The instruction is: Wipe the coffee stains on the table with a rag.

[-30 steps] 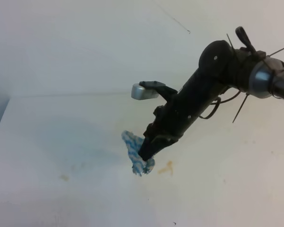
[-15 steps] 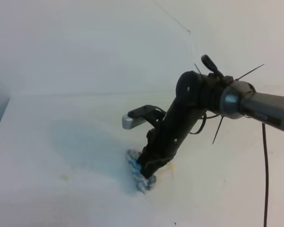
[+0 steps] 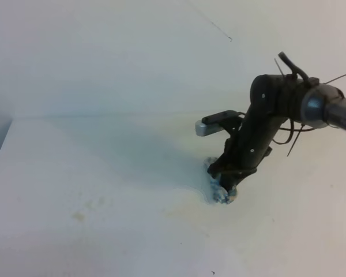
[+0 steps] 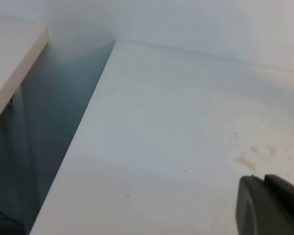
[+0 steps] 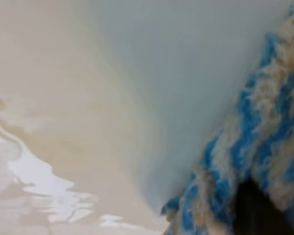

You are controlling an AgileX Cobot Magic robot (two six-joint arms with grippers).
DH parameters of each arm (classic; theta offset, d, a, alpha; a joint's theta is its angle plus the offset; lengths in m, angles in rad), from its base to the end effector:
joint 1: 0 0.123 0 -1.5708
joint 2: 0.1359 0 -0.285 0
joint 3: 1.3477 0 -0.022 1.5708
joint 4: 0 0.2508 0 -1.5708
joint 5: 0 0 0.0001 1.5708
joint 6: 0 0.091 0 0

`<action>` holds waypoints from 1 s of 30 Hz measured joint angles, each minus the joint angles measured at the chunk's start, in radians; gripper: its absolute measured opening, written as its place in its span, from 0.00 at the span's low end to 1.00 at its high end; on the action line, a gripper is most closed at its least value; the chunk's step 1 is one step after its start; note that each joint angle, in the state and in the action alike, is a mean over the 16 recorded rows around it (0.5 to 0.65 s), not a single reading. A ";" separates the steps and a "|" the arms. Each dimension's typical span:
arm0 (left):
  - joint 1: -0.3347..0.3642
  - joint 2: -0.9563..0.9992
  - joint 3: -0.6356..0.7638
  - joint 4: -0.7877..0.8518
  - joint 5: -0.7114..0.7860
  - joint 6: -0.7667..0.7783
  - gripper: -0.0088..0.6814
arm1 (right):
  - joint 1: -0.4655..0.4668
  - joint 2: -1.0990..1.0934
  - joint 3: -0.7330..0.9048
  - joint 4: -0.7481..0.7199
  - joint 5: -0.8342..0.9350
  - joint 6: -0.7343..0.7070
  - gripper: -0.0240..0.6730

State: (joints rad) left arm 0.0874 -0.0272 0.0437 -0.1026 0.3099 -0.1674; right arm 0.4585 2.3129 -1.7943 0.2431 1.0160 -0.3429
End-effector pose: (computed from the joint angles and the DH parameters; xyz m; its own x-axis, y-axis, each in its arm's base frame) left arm 0.0537 0.0018 0.1721 -0.2114 -0.2815 -0.9360 -0.1165 0.9581 -0.2618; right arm 0.4118 0.2240 0.1319 -0.7714 -0.6115 -0.1762 -0.6357 0.7532 0.1693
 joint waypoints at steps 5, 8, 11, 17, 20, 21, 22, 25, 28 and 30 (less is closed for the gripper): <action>0.000 0.000 0.000 0.000 0.000 0.000 0.01 | -0.057 -0.013 0.000 -0.007 0.011 -0.001 0.03; 0.000 0.000 0.000 0.000 0.000 0.000 0.01 | -0.081 -0.021 0.000 0.027 0.028 -0.034 0.03; 0.000 0.000 0.000 0.000 0.000 0.000 0.01 | -0.095 -0.030 0.000 0.079 0.047 -0.077 0.03; 0.000 0.000 0.000 0.000 0.000 0.000 0.01 | -0.100 -0.047 0.000 0.182 0.077 -0.144 0.03; 0.000 0.000 0.000 0.000 0.000 0.000 0.01 | -0.099 -0.053 0.000 0.230 0.088 -0.166 0.04; 0.000 0.000 0.000 0.000 0.000 0.000 0.01 | -0.099 -0.054 0.000 0.242 0.091 -0.170 0.04; 0.000 0.000 0.000 0.000 0.000 0.000 0.01 | -0.099 -0.056 0.000 0.252 0.094 -0.171 0.05; 0.000 0.000 0.000 0.000 0.000 0.000 0.01 | -0.099 -0.062 0.000 0.262 0.097 -0.159 0.10; 0.000 0.000 0.000 0.000 0.000 0.000 0.01 | -0.100 -0.067 0.000 0.259 0.097 -0.145 0.19; 0.000 0.000 0.000 0.000 0.000 0.000 0.01 | -0.101 -0.073 0.000 0.260 0.099 -0.139 0.27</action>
State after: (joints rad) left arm 0.0874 -0.0272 0.0437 -0.1026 0.3099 -0.1674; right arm 0.3573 2.2404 -1.7945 0.5026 1.1152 -0.4816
